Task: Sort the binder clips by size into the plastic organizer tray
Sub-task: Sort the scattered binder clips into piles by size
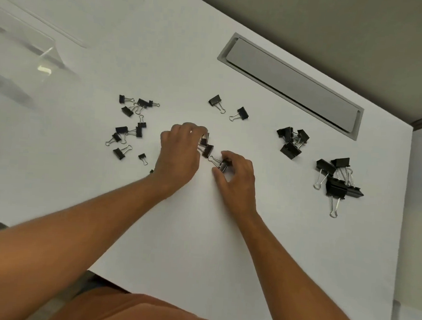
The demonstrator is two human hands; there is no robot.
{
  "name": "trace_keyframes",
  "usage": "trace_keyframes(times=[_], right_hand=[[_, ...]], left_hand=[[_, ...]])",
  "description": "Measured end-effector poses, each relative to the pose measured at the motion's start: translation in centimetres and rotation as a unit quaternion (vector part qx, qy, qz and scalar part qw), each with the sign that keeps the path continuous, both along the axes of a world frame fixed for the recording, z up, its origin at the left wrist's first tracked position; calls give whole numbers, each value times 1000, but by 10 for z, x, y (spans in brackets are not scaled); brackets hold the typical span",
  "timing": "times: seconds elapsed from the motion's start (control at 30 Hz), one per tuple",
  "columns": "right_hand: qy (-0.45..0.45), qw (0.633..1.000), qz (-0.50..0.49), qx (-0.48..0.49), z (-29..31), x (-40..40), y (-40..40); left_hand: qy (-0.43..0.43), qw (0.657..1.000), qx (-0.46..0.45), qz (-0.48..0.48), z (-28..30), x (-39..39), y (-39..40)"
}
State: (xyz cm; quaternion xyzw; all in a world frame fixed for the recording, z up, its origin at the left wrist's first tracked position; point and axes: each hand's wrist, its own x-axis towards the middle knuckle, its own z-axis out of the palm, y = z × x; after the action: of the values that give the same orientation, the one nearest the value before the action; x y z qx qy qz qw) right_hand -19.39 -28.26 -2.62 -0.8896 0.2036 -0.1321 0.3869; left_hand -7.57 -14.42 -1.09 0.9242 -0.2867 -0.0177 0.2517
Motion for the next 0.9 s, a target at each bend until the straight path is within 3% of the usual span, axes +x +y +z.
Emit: trace_keyframes(times=[0.17,0.37,0.57,0.7,0.8,0.9], right_hand=[[32,997,19,61,13,10,3],[79,993,24,81,23,23,9],[68,997,-43,-17,8,30,28],[61,988,-2,-145,3,37,32],[73,979,57,-180,-7,41,30],[57,982,42,-173,-12,41,31]], left_hand=[[57,991,1,-122,-11,51,3],[153,970,-56,-182,-6,69,-4],[206,946,-81,-238,7,75,13],[123,961,-112,-221,13,76,45],[-10,969,-135,-208,8,71,91],[-86,969,-117,-200,-5,62,143]])
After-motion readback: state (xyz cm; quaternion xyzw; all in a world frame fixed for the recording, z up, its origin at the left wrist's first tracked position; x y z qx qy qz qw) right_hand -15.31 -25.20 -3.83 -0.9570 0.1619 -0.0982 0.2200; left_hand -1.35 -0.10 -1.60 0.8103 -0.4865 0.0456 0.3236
